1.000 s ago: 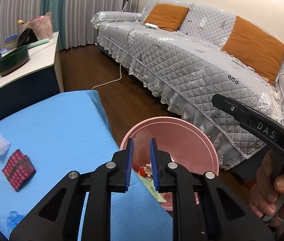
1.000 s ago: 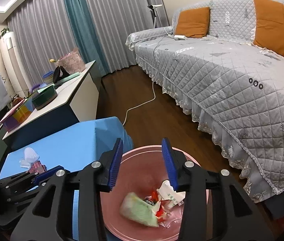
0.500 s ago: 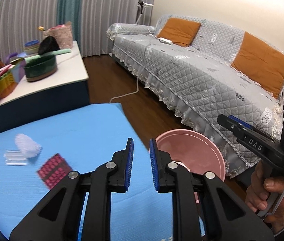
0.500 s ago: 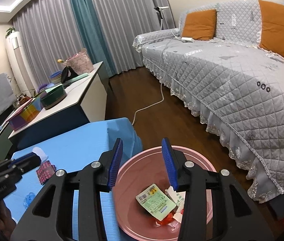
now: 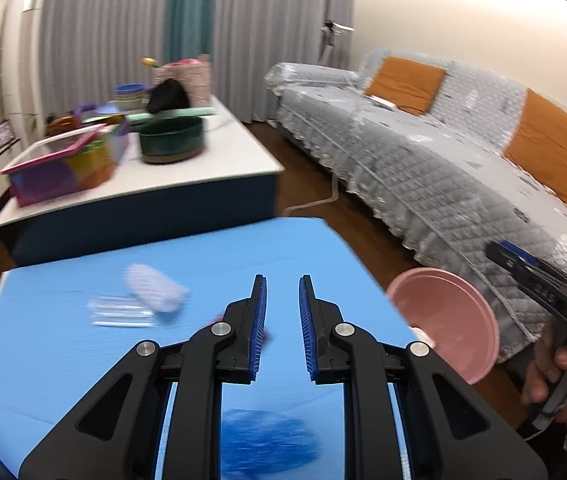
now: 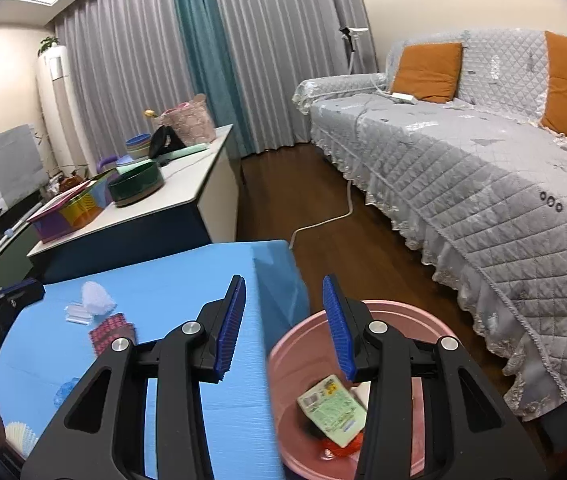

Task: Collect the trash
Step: 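Move both open tools back toward the remaining trash on the table, then grasp the black-and-pink wrapper with the right tool while the left tool grasps the clear plastic strip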

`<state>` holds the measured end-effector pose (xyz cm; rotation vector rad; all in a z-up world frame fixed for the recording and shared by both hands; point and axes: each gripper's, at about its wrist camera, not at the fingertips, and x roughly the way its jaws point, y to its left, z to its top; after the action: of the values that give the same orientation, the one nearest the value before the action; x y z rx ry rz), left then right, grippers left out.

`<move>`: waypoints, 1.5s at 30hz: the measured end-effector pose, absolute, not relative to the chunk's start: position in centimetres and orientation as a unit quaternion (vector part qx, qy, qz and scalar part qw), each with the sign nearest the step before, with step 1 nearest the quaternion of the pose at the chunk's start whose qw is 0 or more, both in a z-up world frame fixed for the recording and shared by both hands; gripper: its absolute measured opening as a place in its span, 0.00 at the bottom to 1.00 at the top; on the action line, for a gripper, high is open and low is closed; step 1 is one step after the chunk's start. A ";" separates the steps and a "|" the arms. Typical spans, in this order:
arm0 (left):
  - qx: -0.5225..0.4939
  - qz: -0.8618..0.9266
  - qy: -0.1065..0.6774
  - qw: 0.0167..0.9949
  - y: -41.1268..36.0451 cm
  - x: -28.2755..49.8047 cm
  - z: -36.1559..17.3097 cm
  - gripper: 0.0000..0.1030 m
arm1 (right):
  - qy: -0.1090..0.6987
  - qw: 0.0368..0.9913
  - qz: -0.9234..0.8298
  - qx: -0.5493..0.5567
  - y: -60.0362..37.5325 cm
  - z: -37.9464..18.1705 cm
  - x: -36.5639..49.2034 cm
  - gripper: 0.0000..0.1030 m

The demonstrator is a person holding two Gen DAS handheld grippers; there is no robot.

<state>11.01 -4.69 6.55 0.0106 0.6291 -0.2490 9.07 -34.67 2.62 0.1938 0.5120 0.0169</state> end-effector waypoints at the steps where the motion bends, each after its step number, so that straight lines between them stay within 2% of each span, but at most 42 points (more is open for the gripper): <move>1: 0.000 -0.113 0.306 0.945 -3.4 11.2 6.8 0.17 | 0.253 0.963 0.010 0.093 -34.4 2.6 9.1 0.40; 13: -0.103 -0.005 0.295 0.950 8.8 12.2 6.3 0.17 | 0.272 0.958 0.066 0.064 -27.4 2.1 10.8 0.41; 20: -0.140 0.031 0.308 0.940 12.9 12.4 4.8 0.17 | 0.289 0.950 0.111 0.041 -22.3 1.0 12.2 0.42; 22: -0.144 0.035 0.309 0.939 13.5 12.4 4.6 0.17 | 0.295 0.946 0.128 0.036 -20.8 0.7 12.7 0.46; 25: -0.145 0.039 0.312 0.938 14.0 12.3 4.3 0.17 | 0.301 0.942 0.147 0.026 -18.8 0.1 13.2 0.61; 27: -0.144 0.039 0.314 0.938 14.1 12.6 4.1 0.17 | 0.307 0.938 0.162 0.014 -17.3 -0.5 13.7 0.75; 30: -0.140 0.038 0.318 0.937 14.1 12.8 3.8 0.17 | 0.317 0.932 0.174 -0.002 -15.5 -1.3 14.4 0.85; 37: -0.133 0.036 0.333 0.933 13.9 13.9 2.9 0.18 | 0.359 0.914 0.187 -0.003 -13.0 -3.9 17.2 0.92; 39: -0.129 0.040 0.337 0.932 13.9 14.2 2.5 0.32 | 0.374 0.907 0.194 -0.010 -12.2 -4.8 18.0 0.92; 40: -0.128 0.042 0.338 0.931 13.9 14.3 2.3 0.35 | 0.378 0.905 0.194 -0.014 -12.0 -5.0 18.2 0.92; 45: -0.122 0.053 0.352 0.926 14.1 15.6 0.8 0.38 | 0.399 0.893 0.205 -0.039 -10.6 -6.2 19.2 0.94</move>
<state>15.65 14.13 0.81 -0.2495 0.7224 0.1089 19.23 -10.58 -6.16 -0.0816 0.8267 0.4250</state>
